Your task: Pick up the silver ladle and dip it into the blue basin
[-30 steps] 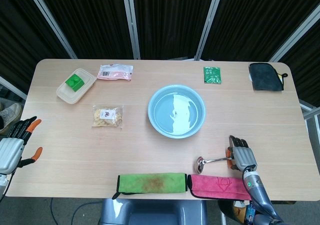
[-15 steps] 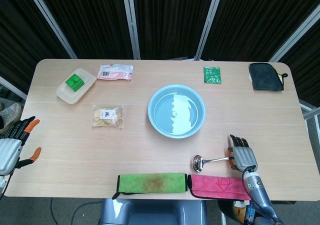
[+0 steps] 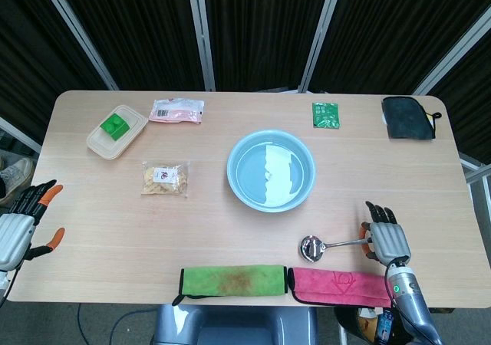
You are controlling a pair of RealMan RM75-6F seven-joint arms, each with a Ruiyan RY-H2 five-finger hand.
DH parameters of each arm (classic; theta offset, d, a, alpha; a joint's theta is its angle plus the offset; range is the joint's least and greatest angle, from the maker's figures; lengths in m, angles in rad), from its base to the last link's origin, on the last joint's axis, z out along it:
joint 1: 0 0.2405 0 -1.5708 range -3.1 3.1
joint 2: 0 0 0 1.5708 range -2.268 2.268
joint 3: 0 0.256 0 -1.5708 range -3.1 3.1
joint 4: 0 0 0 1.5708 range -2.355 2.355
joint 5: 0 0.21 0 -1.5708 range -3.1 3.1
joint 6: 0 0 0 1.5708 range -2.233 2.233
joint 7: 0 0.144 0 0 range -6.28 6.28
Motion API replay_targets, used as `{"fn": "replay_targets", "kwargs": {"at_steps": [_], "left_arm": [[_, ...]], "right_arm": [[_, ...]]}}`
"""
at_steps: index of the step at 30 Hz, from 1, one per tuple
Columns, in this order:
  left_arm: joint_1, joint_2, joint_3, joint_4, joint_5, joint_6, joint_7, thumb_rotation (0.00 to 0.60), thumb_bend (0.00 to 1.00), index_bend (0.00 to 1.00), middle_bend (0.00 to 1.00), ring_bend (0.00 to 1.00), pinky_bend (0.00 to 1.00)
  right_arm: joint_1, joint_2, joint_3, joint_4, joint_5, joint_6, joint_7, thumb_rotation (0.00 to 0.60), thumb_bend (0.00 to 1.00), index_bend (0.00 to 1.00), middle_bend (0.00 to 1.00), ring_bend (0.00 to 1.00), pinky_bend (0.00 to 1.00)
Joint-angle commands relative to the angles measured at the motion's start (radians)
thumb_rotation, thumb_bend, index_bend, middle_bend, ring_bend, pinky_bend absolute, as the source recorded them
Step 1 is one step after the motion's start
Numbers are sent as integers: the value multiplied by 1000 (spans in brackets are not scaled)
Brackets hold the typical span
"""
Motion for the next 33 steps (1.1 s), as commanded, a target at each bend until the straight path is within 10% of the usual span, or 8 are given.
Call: {"fn": "replay_targets", "kwargs": {"at_steps": [1, 33], "left_arm": [[3, 1, 0, -1, 2, 7, 0, 600, 413, 35, 0, 0, 0], [8, -18, -12, 6, -36, 1, 37, 600, 413, 35, 0, 0, 0]], "right_arm": [[-6, 34, 3, -52, 14, 17, -27, 600, 468, 666, 0, 0, 0], [237, 317, 147, -456, 350, 1, -385, 600, 473, 687, 0, 0, 0]]}}
